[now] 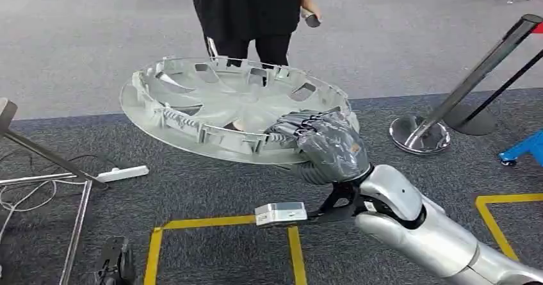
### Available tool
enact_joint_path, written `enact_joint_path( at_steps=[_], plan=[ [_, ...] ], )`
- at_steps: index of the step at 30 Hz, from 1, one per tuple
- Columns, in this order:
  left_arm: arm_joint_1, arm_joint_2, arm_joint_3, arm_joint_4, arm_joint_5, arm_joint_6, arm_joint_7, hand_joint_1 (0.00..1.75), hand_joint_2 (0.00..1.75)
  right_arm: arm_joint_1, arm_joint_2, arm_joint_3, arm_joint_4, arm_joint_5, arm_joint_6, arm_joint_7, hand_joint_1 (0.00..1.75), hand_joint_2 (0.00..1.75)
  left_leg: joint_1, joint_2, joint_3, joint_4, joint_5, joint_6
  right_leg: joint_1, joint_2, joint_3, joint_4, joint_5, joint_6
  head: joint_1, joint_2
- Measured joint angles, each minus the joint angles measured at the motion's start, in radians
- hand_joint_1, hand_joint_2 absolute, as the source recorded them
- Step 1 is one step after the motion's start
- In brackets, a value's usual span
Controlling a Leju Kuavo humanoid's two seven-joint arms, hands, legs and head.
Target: Take the parts from the cabinet and place them on the table.
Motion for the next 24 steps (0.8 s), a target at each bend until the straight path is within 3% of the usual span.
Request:
enact_joint_path(
  at_steps=[1,2,3,4,6,7,8,10,11,12,16,17,18,19,21,22,23,24],
  plan=[
    [0.006,0.005,0.0,0.0,0.003,0.0,0.0,0.0,0.0,0.002,-0.001,0.0,-0.001,0.001,0.0,0.002,1.75,1.75,0.0,-0.011,-0.002,-0.001,0.003,-0.007,-0.002,-0.017,0.003,-0.009,0.007,-0.01,-0.003,0.0],
    [0.009,0.004,0.0,0.0,0.005,0.0,0.0,0.0,0.0,0.005,-0.002,0.0,-0.002,0.003,0.0,0.003,1.75,1.75,-0.008,0.047,-0.009,0.011,-0.01,-0.008,-0.002,-0.029,0.007,-0.014,0.01,-0.016,-0.003,0.0],
    [0.008,0.003,0.0,0.0,0.005,0.0,0.0,0.0,0.0,0.009,-0.003,-0.002,-0.004,0.006,0.0,0.005,1.75,1.75,-0.013,0.096,-0.032,0.057,-0.042,-0.01,0.001,-0.041,0.007,-0.015,0.011,-0.021,-0.012,0.0],
    [0.006,0.002,-0.001,0.0,0.005,-0.002,-0.002,0.0,0.0,0.014,-0.005,-0.004,-0.005,0.008,0.0,0.005,1.75,1.75,-0.013,0.118,-0.067,0.129,-0.081,-0.012,0.004,-0.056,0.006,-0.017,0.011,-0.024,-0.01,0.0],
    [0.007,0.002,-0.001,0.0,0.008,-0.005,-0.002,0.0,0.0,0.017,-0.01,-0.004,-0.005,0.015,0.0,0.008,1.75,1.75,-0.013,0.13,-0.138,0.284,-0.142,-0.012,0.009,-0.086,0.005,-0.019,0.011,-0.029,-0.011,0.0],
    [0.01,0.004,-0.001,0.0,0.008,-0.005,-0.002,0.0,0.0,0.02,-0.013,-0.005,-0.005,0.018,0.0,0.011,1.75,1.75,-0.013,0.13,-0.151,0.315,-0.143,-0.011,0.011,-0.101,0.006,-0.018,0.01,-0.03,-0.011,0.0],
    [0.012,0.005,-0.001,0.0,0.007,-0.005,-0.002,0.0,0.0,0.024,-0.016,-0.006,-0.005,0.018,0.0,0.012,1.75,1.75,-0.014,0.13,-0.136,0.295,-0.122,-0.008,0.012,-0.114,0.007,-0.018,0.01,-0.031,-0.011,0.0],
    [0.013,0.006,-0.001,0.0,0.007,-0.005,-0.002,0.0,0.0,0.028,-0.019,-0.006,-0.008,0.018,0.0,0.012,1.75,1.75,-0.019,0.141,-0.056,0.152,-0.052,0.0,0.014,-0.137,0.009,-0.018,0.008,-0.03,-0.01,0.0],
    [0.012,0.007,0.0,0.0,0.007,-0.005,-0.002,0.0,0.0,0.028,-0.02,-0.007,-0.012,0.018,0.0,0.013,1.75,1.75,-0.026,0.17,-0.004,0.066,-0.021,0.006,0.014,-0.147,0.012,-0.019,0.006,-0.028,-0.011,0.0],
    [0.01,0.008,0.0,0.0,0.006,-0.005,-0.002,0.0,0.0,0.028,-0.021,-0.008,-0.014,0.018,0.0,0.012,1.75,1.75,-0.044,0.23,0.029,0.012,-0.027,0.012,0.021,-0.155,0.011,-0.017,0.003,-0.023,-0.011,0.0],
    [0.015,0.012,0.0,0.0,0.007,-0.005,-0.002,0.0,0.0,0.029,-0.025,-0.013,-0.017,0.019,-0.001,0.013,1.75,1.75,-0.045,0.185,0.019,-0.004,-0.021,0.033,0.026,-0.201,0.013,-0.019,0.001,-0.011,-0.01,0.0],
    [0.018,0.011,0.0,0.0,0.007,-0.005,-0.002,0.0,0.0,0.03,-0.026,-0.015,-0.019,0.019,-0.001,0.014,1.75,1.75,-0.035,0.174,0.022,-0.009,-0.018,0.038,0.02,-0.175,-0.003,-0.013,-0.008,0.0,-0.01,0.0],
    [0.017,0.01,0.0,0.0,0.006,-0.005,-0.003,0.0,0.0,0.031,-0.029,-0.015,-0.02,0.019,-0.001,0.014,1.75,1.75,-0.032,0.164,0.022,-0.01,-0.018,0.043,0.015,-0.123,-0.012,0.022,-0.03,0.002,-0.008,0.0],
    [0.015,0.011,0.0,0.0,0.006,-0.005,-0.003,0.0,0.0,0.032,-0.031,-0.015,-0.021,0.019,-0.001,0.014,1.75,1.75,-0.028,0.153,0.021,-0.01,-0.016,0.048,0.015,-0.097,-0.046,0.096,-0.063,0.005,-0.003,0.0],
    [0.014,0.012,0.0,0.0,0.006,-0.004,-0.002,0.0,0.0,0.039,-0.038,-0.015,-0.021,0.023,0.0,0.015,1.75,1.75,-0.026,0.127,0.02,-0.01,-0.015,0.049,0.013,-0.085,-0.134,0.268,-0.126,0.01,-0.001,0.0],
    [0.016,0.013,0.0,0.0,0.006,-0.004,-0.003,0.0,0.0,0.043,-0.042,-0.015,-0.021,0.025,0.0,0.016,1.75,1.75,-0.025,0.115,0.02,-0.009,-0.014,0.05,0.012,-0.085,-0.158,0.307,-0.131,0.011,-0.002,0.0],
    [0.019,0.013,0.0,0.0,0.006,-0.003,-0.003,0.0,0.0,0.047,-0.048,-0.015,-0.022,0.028,0.0,0.018,1.75,1.75,-0.024,0.1,0.022,-0.009,-0.014,0.05,0.011,-0.085,-0.158,0.297,-0.112,0.012,-0.002,0.0],
    [0.021,0.013,0.0,-0.002,0.006,-0.002,-0.003,0.0,0.0,0.049,-0.051,-0.016,-0.023,0.031,0.001,0.02,1.75,1.75,-0.022,0.085,0.023,-0.008,-0.014,0.049,0.009,-0.084,-0.134,0.242,-0.074,0.012,-0.002,0.0]
  ],
)
